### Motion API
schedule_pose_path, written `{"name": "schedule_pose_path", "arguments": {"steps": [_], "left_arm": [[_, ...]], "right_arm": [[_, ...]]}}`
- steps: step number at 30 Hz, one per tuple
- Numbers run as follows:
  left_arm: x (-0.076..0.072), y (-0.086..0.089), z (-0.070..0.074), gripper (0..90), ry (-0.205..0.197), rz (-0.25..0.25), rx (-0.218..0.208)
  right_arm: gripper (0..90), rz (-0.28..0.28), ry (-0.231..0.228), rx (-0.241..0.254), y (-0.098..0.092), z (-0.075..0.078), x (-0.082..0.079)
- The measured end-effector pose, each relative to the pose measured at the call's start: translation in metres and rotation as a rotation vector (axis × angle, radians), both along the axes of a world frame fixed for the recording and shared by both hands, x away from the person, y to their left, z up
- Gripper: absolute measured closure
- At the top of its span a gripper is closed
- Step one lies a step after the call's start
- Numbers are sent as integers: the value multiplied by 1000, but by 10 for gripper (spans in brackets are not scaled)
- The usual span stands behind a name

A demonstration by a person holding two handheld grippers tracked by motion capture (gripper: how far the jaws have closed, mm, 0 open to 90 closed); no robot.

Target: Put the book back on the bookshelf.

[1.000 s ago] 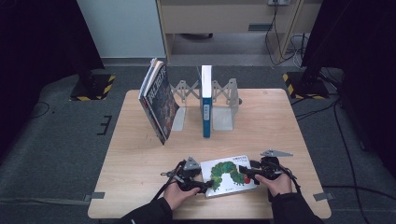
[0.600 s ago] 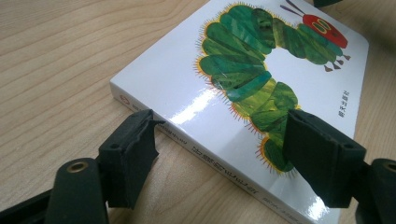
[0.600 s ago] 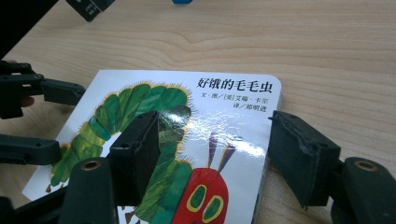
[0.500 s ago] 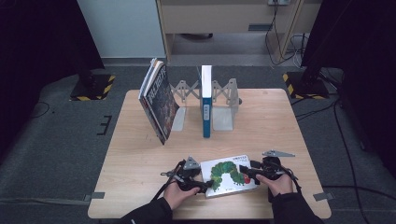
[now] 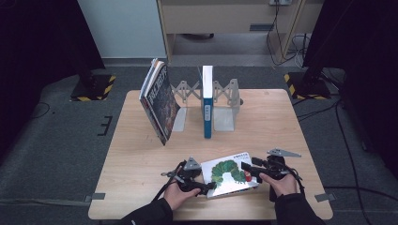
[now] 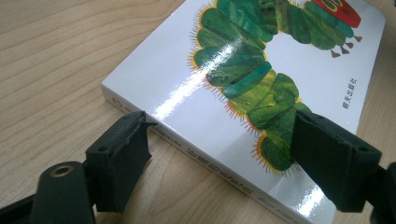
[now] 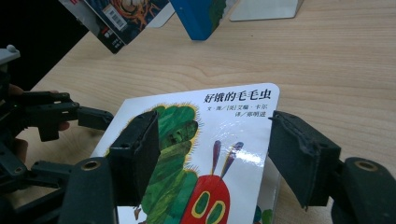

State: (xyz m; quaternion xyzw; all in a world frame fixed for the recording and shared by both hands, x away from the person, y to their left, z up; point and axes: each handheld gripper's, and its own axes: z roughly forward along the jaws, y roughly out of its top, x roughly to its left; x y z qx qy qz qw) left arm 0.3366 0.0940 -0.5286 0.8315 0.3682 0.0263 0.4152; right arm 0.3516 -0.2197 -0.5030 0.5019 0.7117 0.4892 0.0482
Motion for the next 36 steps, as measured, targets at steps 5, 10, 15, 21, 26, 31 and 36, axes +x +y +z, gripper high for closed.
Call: {"name": "schedule_pose_path", "arguments": {"steps": [5, 10, 15, 21, 26, 31, 36], "left_arm": [[1, 1, 0, 169, 1, -4, -8], [1, 1, 0, 161, 5, -3, -14], [1, 1, 0, 158, 4, -5, -16], [2, 2, -1, 146, 9, -7, -25], [2, 2, -1, 145, 9, -8, -26], [3, 2, -1, 142, 13, -5, -33], [3, 2, -1, 137, 13, -4, -32]], "right_arm": [[342, -6, -22, 38, -1, 4, 0], [348, -12, -29, 66, 1, 6, -1], [349, -18, -27, 66, 0, 5, -2], [361, -11, -19, 99, 0, 5, -5], [377, 3, 5, 91, -1, 3, -6], [390, 66, 37, 79, 7, 0, -6], [402, 86, 53, 55, 9, -2, -4]]}}
